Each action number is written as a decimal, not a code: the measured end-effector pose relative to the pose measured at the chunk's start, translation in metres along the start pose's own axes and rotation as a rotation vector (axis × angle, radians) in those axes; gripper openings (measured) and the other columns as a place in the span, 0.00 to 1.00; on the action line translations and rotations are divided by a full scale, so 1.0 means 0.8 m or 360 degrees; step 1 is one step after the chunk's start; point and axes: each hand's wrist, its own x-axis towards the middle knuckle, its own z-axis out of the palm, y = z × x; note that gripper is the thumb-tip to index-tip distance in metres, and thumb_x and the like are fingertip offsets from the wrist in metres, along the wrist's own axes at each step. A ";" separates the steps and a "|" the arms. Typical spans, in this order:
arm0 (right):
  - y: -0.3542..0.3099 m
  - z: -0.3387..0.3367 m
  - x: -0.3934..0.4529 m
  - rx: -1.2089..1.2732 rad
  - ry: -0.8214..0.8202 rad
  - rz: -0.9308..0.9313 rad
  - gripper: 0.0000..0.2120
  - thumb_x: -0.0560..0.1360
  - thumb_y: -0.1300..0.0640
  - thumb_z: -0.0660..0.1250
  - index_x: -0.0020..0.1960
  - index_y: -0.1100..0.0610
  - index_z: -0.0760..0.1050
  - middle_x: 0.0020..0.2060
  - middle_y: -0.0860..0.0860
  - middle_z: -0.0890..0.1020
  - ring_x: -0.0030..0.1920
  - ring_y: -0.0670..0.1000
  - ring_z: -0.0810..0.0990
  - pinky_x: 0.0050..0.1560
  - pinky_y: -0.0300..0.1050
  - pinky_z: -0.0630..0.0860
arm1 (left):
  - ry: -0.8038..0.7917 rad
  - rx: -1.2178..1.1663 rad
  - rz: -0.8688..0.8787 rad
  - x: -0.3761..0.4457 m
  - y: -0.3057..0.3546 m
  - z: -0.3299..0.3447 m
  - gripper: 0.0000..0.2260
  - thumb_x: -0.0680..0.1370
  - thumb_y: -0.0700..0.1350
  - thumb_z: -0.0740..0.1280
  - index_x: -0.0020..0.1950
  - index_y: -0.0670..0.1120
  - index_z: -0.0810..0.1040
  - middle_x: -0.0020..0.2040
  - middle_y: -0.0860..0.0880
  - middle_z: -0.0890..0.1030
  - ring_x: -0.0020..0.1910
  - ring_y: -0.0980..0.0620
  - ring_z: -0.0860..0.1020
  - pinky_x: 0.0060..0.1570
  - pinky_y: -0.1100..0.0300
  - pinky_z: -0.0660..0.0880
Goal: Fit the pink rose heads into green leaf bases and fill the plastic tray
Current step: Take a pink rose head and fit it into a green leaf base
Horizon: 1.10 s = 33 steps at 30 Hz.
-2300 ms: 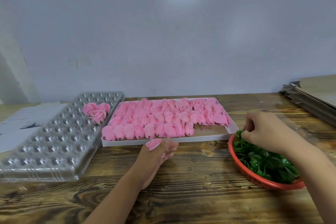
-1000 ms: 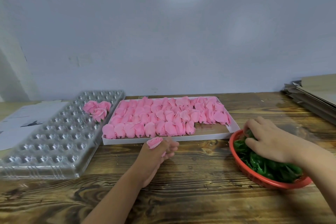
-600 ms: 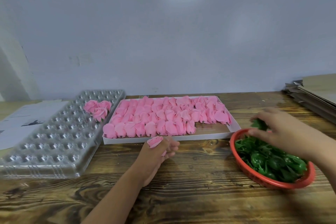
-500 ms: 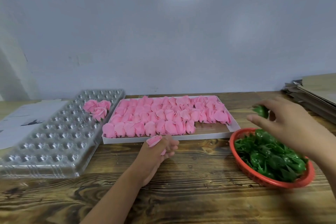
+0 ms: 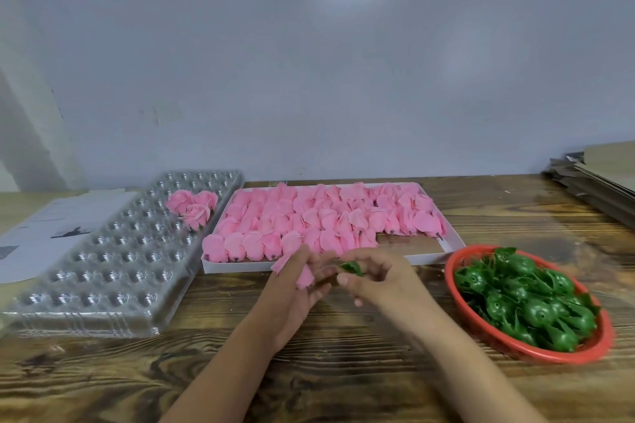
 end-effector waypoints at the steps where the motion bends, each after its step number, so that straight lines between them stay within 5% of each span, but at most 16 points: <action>1: 0.008 0.005 0.003 0.0145 0.0038 0.0073 0.12 0.73 0.63 0.74 0.56 0.54 0.82 0.41 0.51 0.86 0.37 0.46 0.81 0.38 0.37 0.78 | 0.0013 -0.0024 -0.0005 0.001 0.000 -0.001 0.14 0.78 0.57 0.66 0.46 0.46 0.76 0.63 0.45 0.84 0.62 0.48 0.82 0.63 0.50 0.75; 9: 0.036 0.036 0.012 0.0931 0.0196 0.0408 0.14 0.76 0.68 0.68 0.61 0.60 0.80 0.47 0.59 0.83 0.39 0.49 0.83 0.42 0.39 0.80 | 0.0026 -0.0175 0.0075 0.005 0.006 -0.013 0.14 0.83 0.60 0.60 0.47 0.52 0.76 0.67 0.54 0.81 0.64 0.56 0.80 0.61 0.53 0.72; 15: 0.043 0.056 0.004 0.0891 0.0127 0.0403 0.14 0.77 0.67 0.68 0.62 0.60 0.78 0.42 0.57 0.80 0.38 0.50 0.82 0.43 0.40 0.80 | -0.0014 0.0027 0.0049 0.006 0.000 -0.011 0.25 0.80 0.65 0.56 0.66 0.53 0.81 0.69 0.60 0.79 0.67 0.62 0.76 0.71 0.52 0.66; 22: 0.043 0.060 0.005 0.0740 0.0188 0.0332 0.12 0.77 0.66 0.68 0.60 0.60 0.78 0.40 0.54 0.84 0.39 0.48 0.82 0.41 0.40 0.80 | -0.0064 0.0109 0.0057 0.002 0.000 -0.006 0.22 0.79 0.66 0.56 0.63 0.60 0.81 0.68 0.61 0.78 0.71 0.61 0.73 0.71 0.53 0.66; 30: 0.045 0.060 0.002 0.0684 0.0104 0.0285 0.12 0.77 0.66 0.68 0.59 0.56 0.81 0.40 0.53 0.84 0.41 0.47 0.82 0.42 0.38 0.79 | -0.0065 0.0200 0.0106 0.000 -0.003 -0.003 0.23 0.79 0.65 0.57 0.48 0.52 0.85 0.70 0.61 0.77 0.73 0.60 0.70 0.71 0.53 0.66; 33: 0.045 0.061 0.002 0.0672 0.0093 0.0268 0.14 0.77 0.66 0.69 0.61 0.57 0.80 0.42 0.54 0.84 0.41 0.46 0.82 0.43 0.38 0.79 | -0.0038 0.0211 0.0102 -0.004 -0.002 0.001 0.23 0.78 0.66 0.58 0.57 0.55 0.86 0.70 0.62 0.77 0.74 0.59 0.68 0.72 0.53 0.67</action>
